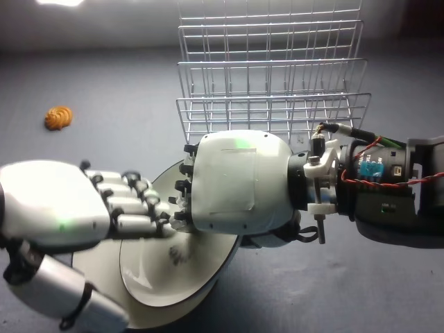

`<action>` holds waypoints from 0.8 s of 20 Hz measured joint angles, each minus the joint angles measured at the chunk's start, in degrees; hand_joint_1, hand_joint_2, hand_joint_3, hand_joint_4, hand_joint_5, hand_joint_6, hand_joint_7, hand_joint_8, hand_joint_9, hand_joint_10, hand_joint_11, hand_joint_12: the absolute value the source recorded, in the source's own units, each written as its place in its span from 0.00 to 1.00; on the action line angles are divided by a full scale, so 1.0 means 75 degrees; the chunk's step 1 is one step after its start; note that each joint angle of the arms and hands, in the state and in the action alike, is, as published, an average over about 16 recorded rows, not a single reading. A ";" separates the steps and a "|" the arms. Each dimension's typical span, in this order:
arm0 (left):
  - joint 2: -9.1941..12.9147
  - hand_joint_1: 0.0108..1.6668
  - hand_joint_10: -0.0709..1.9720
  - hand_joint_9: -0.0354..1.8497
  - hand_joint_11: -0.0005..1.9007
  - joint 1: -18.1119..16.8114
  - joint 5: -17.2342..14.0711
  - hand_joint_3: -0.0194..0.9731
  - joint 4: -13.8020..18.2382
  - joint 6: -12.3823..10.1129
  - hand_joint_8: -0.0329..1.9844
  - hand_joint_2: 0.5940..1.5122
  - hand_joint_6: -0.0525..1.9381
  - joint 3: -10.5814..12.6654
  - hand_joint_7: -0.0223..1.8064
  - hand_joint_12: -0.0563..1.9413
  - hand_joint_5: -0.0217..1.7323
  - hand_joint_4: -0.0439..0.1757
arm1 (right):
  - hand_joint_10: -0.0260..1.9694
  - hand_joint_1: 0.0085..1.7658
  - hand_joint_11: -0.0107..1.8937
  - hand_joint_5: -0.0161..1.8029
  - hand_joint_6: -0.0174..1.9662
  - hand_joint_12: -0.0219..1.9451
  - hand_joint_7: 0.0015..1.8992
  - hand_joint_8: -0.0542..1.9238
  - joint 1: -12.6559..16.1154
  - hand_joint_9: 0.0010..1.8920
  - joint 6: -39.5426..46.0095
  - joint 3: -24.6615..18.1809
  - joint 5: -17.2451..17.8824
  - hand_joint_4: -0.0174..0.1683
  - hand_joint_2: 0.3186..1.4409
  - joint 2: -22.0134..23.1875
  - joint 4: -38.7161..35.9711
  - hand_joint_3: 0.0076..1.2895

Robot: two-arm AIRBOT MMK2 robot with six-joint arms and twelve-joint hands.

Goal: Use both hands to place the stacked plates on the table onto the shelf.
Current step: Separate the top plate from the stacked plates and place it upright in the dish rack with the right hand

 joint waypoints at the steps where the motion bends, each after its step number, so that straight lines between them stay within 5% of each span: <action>1: 0.0038 0.01 0.04 0.03 0.01 -0.0071 -0.0013 0.04 0.0002 0.0002 0.02 0.53 0.04 0.0057 0.02 0.03 0.04 0.21 | 0.01 0.67 0.49 0.47 0.24 0.45 0.51 0.24 0.0005 0.64 0.0005 -0.0052 0.0004 0.07 0.56 0.0029 0.0021 0.00; 10: 0.0468 0.01 0.04 0.03 0.01 -0.0639 -0.0270 0.04 0.0036 0.0125 0.02 0.53 0.04 0.0781 0.02 0.03 0.04 0.23 | 0.01 0.67 0.52 0.49 0.33 0.46 0.55 0.33 0.0153 0.70 0.0029 -0.0490 -0.0130 0.07 0.56 0.0357 0.0314 0.00; 16: 0.0753 0.01 0.04 0.03 0.01 -0.0653 -0.1066 0.04 0.0097 0.0380 0.02 0.53 0.04 0.1468 0.02 0.03 0.05 0.23 | 0.01 0.67 0.51 0.51 0.38 0.47 0.57 0.36 0.0419 0.71 0.0031 -0.0794 -0.0240 0.08 0.56 0.0652 0.0579 0.00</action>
